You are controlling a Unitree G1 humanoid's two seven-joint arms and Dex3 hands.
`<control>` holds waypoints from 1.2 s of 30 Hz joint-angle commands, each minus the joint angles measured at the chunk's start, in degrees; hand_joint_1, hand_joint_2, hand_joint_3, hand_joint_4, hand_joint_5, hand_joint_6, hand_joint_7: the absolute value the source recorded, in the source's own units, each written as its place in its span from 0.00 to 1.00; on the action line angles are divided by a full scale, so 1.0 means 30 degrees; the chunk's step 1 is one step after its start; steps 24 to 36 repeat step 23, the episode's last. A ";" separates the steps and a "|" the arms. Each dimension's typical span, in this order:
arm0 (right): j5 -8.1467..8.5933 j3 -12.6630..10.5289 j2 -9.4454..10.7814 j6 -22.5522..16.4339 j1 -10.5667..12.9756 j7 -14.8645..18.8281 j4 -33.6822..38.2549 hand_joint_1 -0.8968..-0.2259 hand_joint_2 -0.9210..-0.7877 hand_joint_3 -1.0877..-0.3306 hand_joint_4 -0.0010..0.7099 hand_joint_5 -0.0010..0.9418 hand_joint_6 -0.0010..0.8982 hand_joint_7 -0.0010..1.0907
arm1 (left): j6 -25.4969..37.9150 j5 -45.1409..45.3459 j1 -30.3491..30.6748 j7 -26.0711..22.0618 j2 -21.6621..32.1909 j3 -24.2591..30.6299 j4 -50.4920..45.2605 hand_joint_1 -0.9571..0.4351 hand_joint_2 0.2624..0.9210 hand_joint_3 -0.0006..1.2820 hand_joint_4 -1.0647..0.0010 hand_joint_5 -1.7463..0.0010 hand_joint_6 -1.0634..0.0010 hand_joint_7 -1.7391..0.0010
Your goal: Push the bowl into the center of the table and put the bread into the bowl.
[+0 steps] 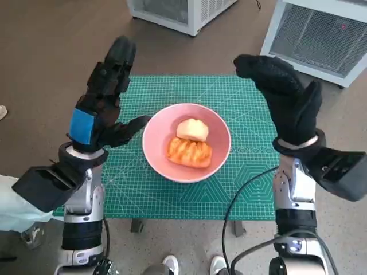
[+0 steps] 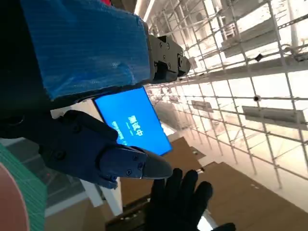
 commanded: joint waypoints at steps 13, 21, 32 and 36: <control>-0.0776 0.0341 -0.0130 0.0672 0.0167 -0.0989 -0.0353 0.35 0.00 0.39 0.26 0.00 0.00 0.53 | 0.0334 -0.1454 0.0028 -0.0227 0.0009 0.0018 -0.0522 0.20 1.00 0.23 0.87 0.99 0.77 0.97; -0.0983 0.0455 -0.0046 0.0694 0.0319 -0.1262 -0.0386 0.34 0.00 0.39 0.26 0.00 0.00 0.53 | 0.0537 -0.1559 0.0035 -0.0440 0.0227 -0.0076 -0.0760 0.21 1.00 0.23 0.87 0.99 0.77 0.96; -0.1052 0.0510 -0.0015 0.0680 0.0363 -0.1344 -0.0411 0.34 0.00 0.38 0.25 0.00 0.00 0.53 | 0.0610 -0.1579 0.0064 -0.0500 0.0292 -0.0082 -0.0855 0.21 1.00 0.23 0.87 0.99 0.77 0.96; -0.1052 0.0510 -0.0015 0.0680 0.0363 -0.1344 -0.0411 0.34 0.00 0.38 0.25 0.00 0.00 0.53 | 0.0610 -0.1579 0.0064 -0.0500 0.0292 -0.0082 -0.0855 0.21 1.00 0.23 0.87 0.99 0.77 0.96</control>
